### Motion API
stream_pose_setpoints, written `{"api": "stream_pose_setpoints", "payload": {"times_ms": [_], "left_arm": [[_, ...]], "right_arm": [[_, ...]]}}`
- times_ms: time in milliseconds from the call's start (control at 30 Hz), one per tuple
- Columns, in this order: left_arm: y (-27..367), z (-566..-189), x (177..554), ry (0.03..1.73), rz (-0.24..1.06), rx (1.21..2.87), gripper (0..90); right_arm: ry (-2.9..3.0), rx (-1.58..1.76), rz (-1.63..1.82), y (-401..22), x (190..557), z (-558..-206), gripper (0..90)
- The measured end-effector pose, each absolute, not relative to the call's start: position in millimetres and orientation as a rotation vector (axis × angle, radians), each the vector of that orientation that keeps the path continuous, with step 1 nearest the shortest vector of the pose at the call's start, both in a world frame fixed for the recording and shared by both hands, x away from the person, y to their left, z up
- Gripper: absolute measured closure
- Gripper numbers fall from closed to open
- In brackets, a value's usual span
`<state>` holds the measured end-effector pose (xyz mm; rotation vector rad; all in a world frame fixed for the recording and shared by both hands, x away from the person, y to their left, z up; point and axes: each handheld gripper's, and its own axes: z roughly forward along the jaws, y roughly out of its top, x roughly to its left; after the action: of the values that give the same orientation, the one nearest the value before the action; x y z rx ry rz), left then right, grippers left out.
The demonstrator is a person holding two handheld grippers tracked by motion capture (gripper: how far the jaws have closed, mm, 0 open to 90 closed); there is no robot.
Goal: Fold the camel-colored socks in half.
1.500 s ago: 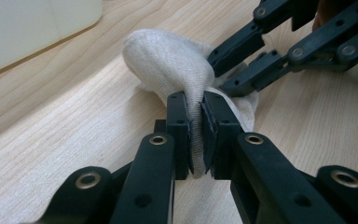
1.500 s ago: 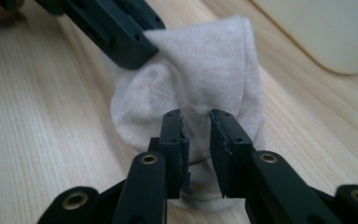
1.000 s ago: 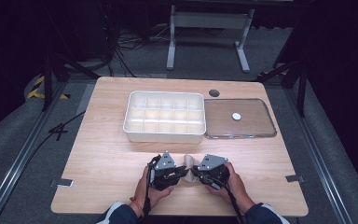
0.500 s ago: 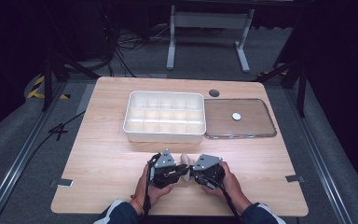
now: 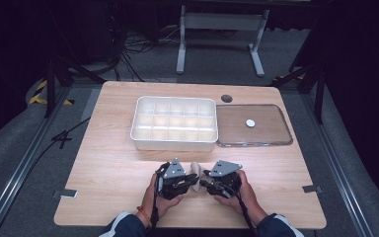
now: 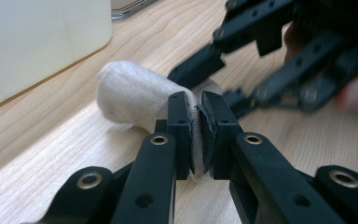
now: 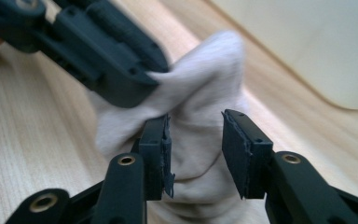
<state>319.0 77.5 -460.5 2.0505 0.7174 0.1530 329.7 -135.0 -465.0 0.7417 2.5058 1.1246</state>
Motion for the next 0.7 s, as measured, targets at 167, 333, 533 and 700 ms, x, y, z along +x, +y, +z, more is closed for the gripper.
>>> {"api": "stream_pose_setpoints", "payload": {"times_ms": [167, 333, 533, 700], "left_arm": [[81.1, -459.9, 320.2, 0.726, 0.151, 2.035, 82.7], [77.1, -460.5, 317.9, 0.704, 0.127, 2.027, 82.6], [76.0, -459.4, 318.8, 0.698, 0.133, 2.014, 82.4], [77.6, -459.2, 320.9, 0.703, 0.141, 2.036, 82.4]], "right_arm": [[2.515, 0.716, 1.169, -149.0, 327.1, -457.9, 75.2], [2.586, 0.687, 1.101, -140.2, 327.1, -467.9, 84.2], [2.556, 0.683, 1.114, -123.4, 327.9, -472.4, 85.1], [2.539, 0.7, 1.146, -124.0, 328.0, -474.0, 77.3]]}}
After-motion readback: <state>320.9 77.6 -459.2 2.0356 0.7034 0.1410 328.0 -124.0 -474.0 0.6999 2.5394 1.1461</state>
